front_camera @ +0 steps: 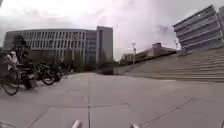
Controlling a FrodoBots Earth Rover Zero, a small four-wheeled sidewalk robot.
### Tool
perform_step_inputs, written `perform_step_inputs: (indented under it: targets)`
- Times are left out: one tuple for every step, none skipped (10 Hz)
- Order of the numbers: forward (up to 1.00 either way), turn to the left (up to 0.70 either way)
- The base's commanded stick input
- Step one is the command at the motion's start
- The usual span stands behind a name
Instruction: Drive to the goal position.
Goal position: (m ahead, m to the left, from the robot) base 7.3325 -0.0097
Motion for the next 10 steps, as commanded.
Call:
perform_step_inputs:
  targets:
    - [1.00,-0.14]
    - [1.00,-0.18]
    - [1.00,0.00]
    - [1.00,0.00]
    - [1.00,0.00]
    - [1.00,0.00]
    - [1.00,0.00]
    - [1.00,0.00]
    - [1.00,0.00]
    - [1.00,0.00]
